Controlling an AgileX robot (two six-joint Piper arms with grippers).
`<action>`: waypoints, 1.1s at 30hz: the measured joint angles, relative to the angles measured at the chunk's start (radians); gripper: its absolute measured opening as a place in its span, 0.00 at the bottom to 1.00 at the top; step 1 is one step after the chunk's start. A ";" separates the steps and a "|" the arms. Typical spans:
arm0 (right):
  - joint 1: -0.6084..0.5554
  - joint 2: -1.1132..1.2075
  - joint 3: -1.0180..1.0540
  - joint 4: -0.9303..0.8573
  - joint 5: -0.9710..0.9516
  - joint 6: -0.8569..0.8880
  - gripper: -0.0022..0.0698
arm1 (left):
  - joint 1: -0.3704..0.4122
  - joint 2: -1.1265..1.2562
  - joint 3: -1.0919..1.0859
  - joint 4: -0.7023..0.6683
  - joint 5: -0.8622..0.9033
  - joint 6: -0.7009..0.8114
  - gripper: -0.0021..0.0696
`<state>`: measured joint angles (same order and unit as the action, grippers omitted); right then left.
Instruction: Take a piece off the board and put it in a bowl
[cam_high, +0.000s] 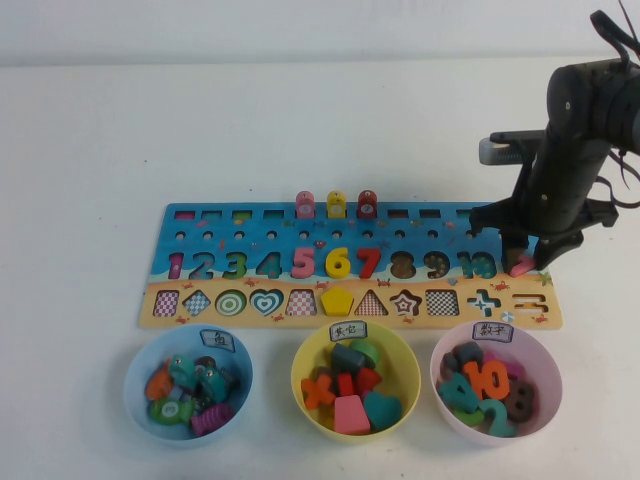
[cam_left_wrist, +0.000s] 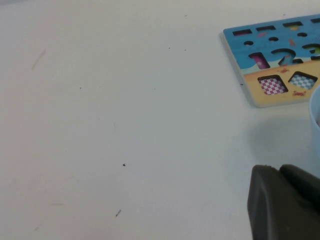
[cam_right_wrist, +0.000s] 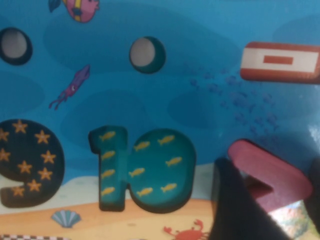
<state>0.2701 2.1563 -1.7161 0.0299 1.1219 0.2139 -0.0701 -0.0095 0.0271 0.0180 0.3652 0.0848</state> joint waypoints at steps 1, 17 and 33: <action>0.000 0.000 0.000 -0.002 0.000 0.000 0.39 | 0.000 0.000 0.000 0.000 0.000 0.000 0.02; 0.000 0.000 0.000 -0.001 0.002 -0.001 0.39 | 0.000 0.000 0.000 0.002 0.000 0.000 0.02; 0.000 -0.038 0.000 -0.006 0.006 -0.015 0.39 | 0.000 0.000 0.000 0.002 0.000 0.000 0.02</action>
<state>0.2701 2.1182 -1.7161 0.0243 1.1276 0.1988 -0.0701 -0.0095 0.0271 0.0196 0.3652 0.0848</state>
